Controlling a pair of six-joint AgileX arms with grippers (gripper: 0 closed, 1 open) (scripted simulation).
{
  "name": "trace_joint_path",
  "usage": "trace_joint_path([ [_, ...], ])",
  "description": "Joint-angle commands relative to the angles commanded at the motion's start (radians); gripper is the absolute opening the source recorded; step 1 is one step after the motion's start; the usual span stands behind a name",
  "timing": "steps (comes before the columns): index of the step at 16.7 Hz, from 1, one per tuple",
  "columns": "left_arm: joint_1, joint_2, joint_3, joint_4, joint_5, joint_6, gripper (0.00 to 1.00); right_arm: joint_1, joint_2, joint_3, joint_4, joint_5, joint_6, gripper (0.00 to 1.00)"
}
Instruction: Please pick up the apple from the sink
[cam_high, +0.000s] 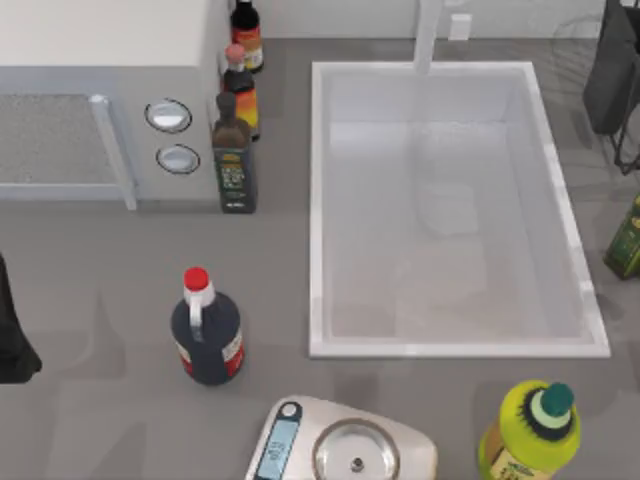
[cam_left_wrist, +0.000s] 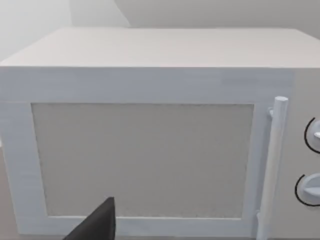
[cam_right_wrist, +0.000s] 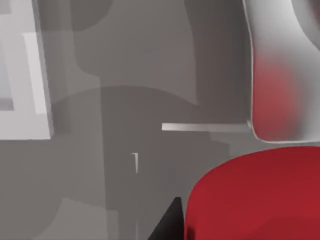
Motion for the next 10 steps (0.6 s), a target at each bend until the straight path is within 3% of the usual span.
trace_joint_path([
  [5,0.0,0.0,0.0,0.0,0.0,0.0,1.0,0.0,0.0,0.0,0.0,0.0,0.0,0.98],
  [10,0.0,0.0,0.0,0.0,0.0,0.0,1.0,0.0,0.0,0.0,0.0,0.0,0.0,1.0],
])
